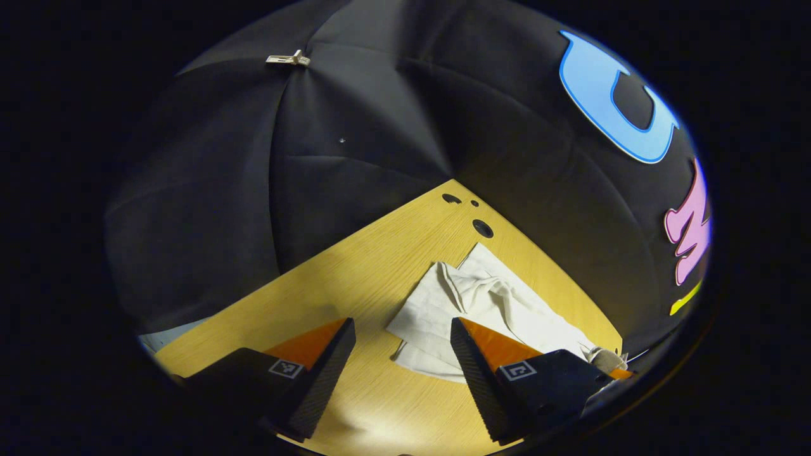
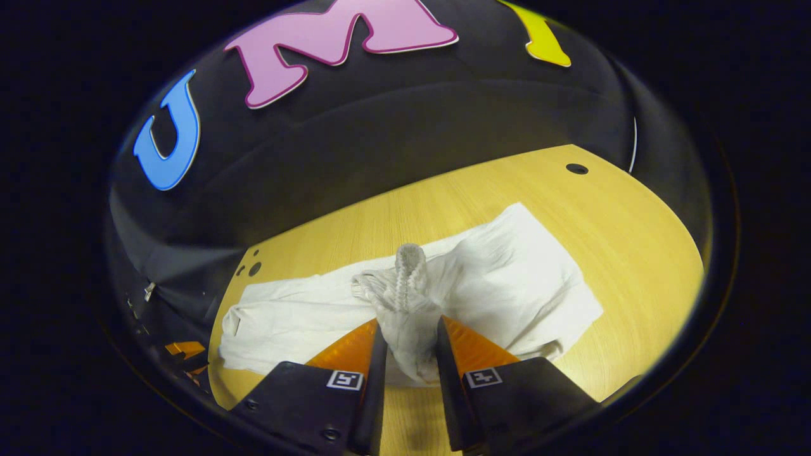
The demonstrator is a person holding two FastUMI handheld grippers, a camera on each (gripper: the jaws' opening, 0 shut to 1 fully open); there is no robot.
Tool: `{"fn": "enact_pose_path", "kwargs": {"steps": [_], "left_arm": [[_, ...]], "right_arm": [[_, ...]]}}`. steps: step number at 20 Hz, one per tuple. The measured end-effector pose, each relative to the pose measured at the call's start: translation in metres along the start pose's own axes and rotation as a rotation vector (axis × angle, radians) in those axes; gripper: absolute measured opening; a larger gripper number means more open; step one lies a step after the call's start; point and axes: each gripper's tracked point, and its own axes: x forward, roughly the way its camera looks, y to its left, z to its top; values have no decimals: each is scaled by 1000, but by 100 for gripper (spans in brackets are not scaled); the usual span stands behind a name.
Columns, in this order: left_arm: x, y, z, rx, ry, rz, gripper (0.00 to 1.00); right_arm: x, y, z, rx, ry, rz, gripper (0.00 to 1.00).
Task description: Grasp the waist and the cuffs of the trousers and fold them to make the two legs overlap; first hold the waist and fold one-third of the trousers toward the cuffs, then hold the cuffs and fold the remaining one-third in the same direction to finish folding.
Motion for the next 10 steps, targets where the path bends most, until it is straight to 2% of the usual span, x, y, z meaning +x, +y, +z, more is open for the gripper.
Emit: {"fn": "enact_pose_path", "kwargs": {"steps": [1,2,3,4,5,7,8,9,10], "left_arm": [[4,-1,-1,1,-1,19,96],[7,3,2,2,-26,56,96],[10,4,4,-4,-49,84,96],[12,1,5,-11,-55,86,96],[18,-3,-1,-13,-46,84,96],[26,-2,-11,14,-11,109,96],[30,-3,-15,30,-2,118,91],[32,-5,-18,44,2,126,96],[33,-7,-18,61,-3,131,96]], "right_arm": [[-3,9,-9,-19,5,25,50],[-8,15,-14,-46,4,50,52],[-13,18,-19,-71,4,63,60],[-17,14,-22,-95,3,57,72],[-23,9,-22,-109,-1,40,100],[-37,2,-18,-110,-26,18,99],[-46,-1,-15,-104,-37,16,99],[-55,-3,-14,-104,-52,9,99],[-65,-8,-12,-113,-67,-2,99]]}}
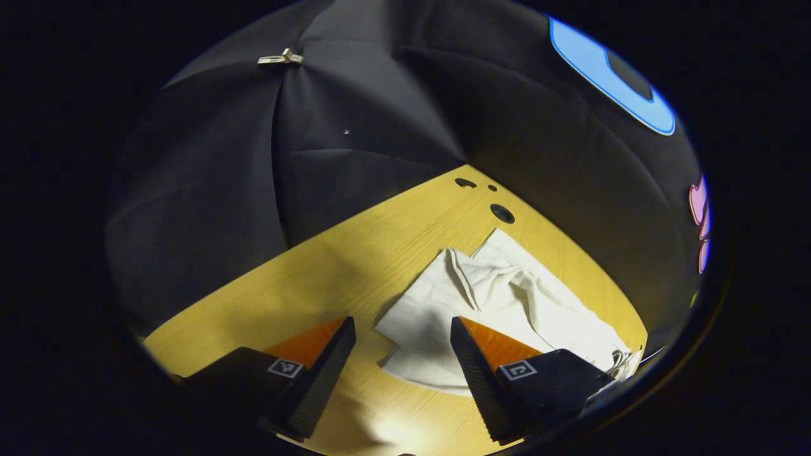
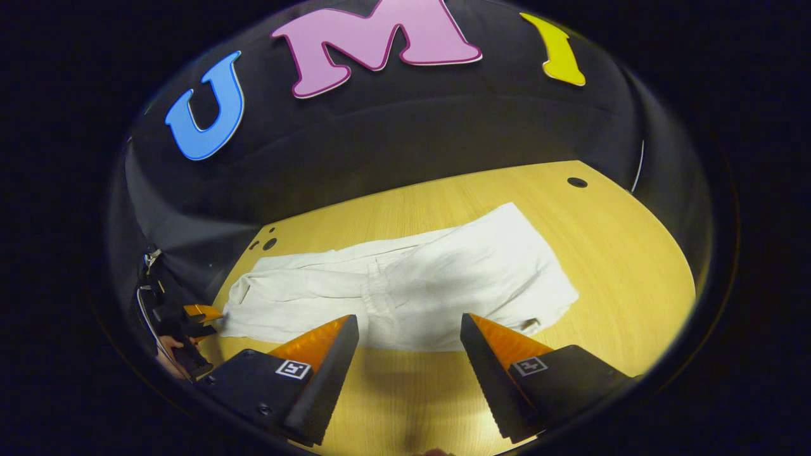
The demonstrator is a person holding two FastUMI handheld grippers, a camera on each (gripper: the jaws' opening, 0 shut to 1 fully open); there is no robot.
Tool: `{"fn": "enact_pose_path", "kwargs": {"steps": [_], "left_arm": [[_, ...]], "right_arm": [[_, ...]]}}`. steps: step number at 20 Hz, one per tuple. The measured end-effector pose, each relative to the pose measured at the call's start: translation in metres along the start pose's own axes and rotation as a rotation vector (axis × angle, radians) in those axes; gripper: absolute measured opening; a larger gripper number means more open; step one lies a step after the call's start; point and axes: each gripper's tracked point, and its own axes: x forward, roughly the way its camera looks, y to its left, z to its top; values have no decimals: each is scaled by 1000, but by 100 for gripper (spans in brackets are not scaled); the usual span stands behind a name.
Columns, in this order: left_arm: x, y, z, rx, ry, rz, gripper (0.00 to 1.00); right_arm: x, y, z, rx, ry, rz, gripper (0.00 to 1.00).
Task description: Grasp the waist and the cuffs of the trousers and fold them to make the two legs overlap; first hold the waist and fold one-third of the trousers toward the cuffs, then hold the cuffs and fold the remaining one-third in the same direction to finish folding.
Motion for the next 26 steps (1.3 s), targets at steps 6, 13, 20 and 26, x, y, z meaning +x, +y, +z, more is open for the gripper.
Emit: {"fn": "enact_pose_path", "kwargs": {"steps": [6,13,20,26], "left_arm": [[3,-2,-19,237,13,87,96],[6,-15,-27,324,-46,29,76],[2,-32,-37,287,-18,-40,11],[-12,-48,-21,107,-32,-175,6]], "right_arm": [[-46,-31,1,-31,-42,-65,99],[-114,-52,6,21,-118,-130,98],[-141,-79,-23,74,-97,-216,99],[-162,-101,-20,97,-119,-277,99]]}}
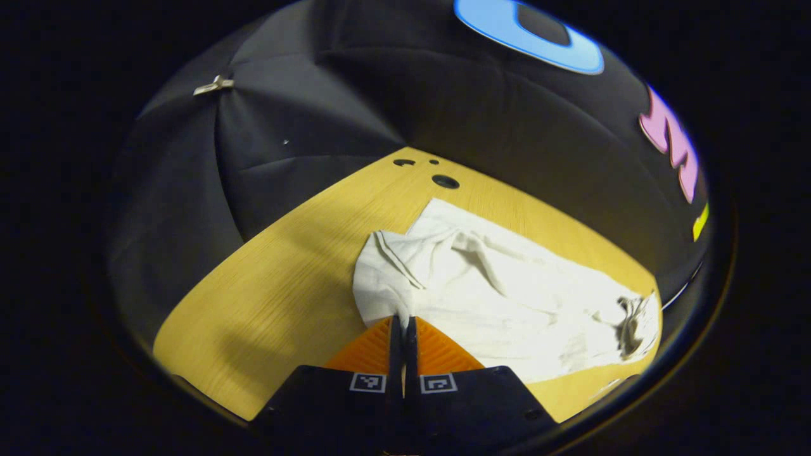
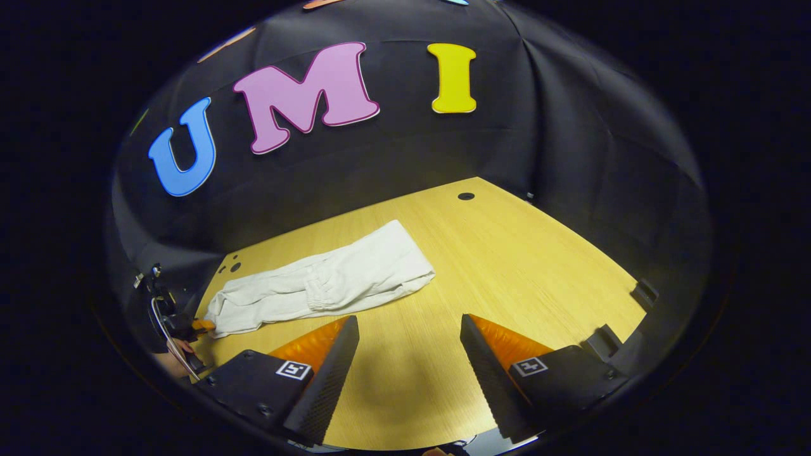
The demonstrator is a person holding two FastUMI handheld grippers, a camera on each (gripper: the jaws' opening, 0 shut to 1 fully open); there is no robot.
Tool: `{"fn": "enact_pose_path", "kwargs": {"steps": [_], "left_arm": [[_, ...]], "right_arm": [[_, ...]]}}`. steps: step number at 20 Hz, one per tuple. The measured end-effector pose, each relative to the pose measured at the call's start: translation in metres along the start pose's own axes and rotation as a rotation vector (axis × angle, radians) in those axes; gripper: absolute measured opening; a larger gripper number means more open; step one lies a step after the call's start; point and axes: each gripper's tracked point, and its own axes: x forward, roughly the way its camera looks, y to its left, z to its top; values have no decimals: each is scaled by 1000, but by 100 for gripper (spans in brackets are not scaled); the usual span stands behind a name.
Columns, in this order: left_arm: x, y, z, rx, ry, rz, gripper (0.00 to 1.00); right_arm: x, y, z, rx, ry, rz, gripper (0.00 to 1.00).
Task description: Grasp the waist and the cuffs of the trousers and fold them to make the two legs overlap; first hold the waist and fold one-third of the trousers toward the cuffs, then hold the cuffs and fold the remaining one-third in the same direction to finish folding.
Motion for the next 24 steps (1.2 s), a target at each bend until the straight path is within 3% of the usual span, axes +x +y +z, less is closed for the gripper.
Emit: {"fn": "enact_pose_path", "kwargs": {"steps": [7,8,9,17,24], "left_arm": [[-31,-37,74,-156,-137,-150,5],[-36,-47,81,-167,-148,-177,2],[-41,-58,88,-168,-163,-202,5],[-91,-195,139,-48,-248,-449,5],[-126,-320,123,24,-226,-613,5]], "right_arm": [[-12,-30,24,-52,-44,-77,98],[-14,-33,28,-57,-50,-83,99],[-17,-36,34,-54,-63,-91,99],[-41,-78,42,5,-118,-182,99],[-57,-118,34,61,-128,-229,99]]}}
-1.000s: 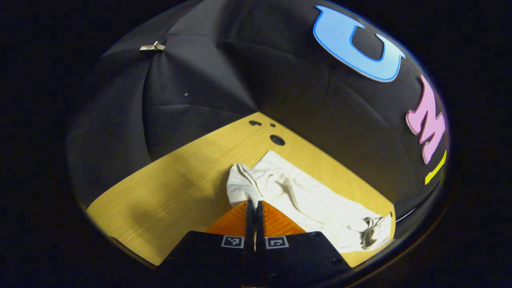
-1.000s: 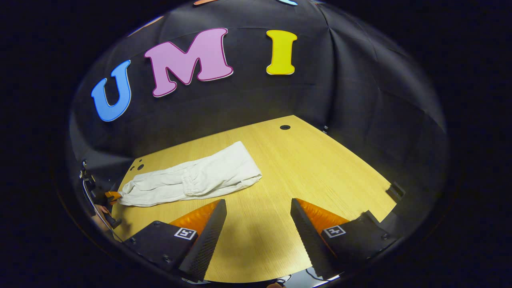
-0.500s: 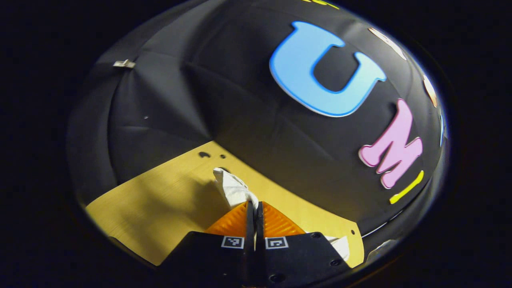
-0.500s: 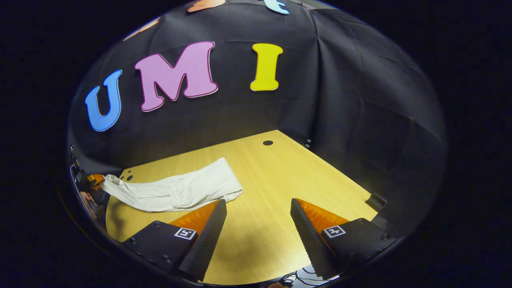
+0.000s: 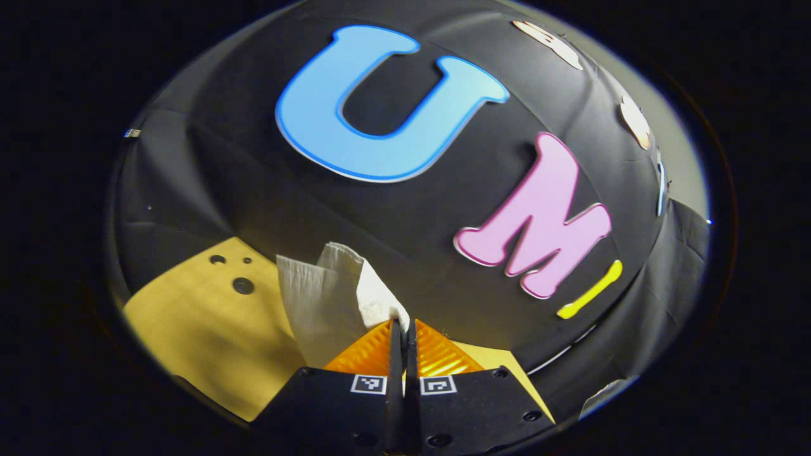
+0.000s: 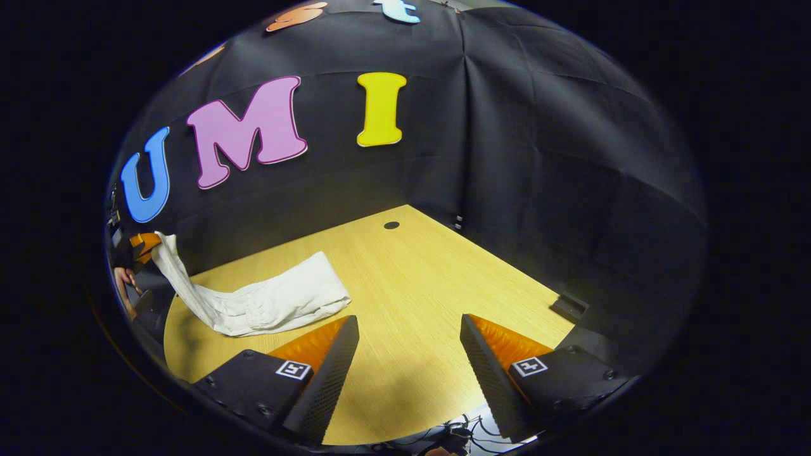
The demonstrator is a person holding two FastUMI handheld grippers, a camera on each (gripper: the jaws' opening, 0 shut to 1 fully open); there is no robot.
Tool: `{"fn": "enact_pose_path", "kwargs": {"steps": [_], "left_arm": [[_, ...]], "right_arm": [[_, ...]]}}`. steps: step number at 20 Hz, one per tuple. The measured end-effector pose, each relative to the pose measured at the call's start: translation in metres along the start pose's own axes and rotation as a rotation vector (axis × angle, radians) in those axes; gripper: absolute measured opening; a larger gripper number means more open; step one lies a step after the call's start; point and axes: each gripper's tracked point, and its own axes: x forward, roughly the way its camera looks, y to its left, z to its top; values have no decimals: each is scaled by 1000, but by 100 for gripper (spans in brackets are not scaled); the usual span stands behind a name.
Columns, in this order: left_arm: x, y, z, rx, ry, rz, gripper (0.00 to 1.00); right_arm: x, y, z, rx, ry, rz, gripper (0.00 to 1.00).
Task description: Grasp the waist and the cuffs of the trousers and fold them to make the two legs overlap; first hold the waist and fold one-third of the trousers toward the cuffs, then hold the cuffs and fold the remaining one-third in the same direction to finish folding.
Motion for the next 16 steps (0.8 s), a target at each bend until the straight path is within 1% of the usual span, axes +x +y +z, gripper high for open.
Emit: {"fn": "enact_pose_path", "kwargs": {"steps": [4,8,10,12,16], "left_arm": [[20,-69,-25,43,39,-86,5],[36,-131,-61,59,84,-137,5],[43,-155,-83,74,111,-144,5],[52,-180,-106,88,138,-147,5],[62,-206,-152,102,188,-118,5]], "right_arm": [[5,-24,0,6,5,-16,99],[21,-35,13,15,2,11,99],[32,-39,27,1,-7,36,99],[45,-39,40,-14,-12,77,99],[72,-40,50,-56,7,175,99]]}}
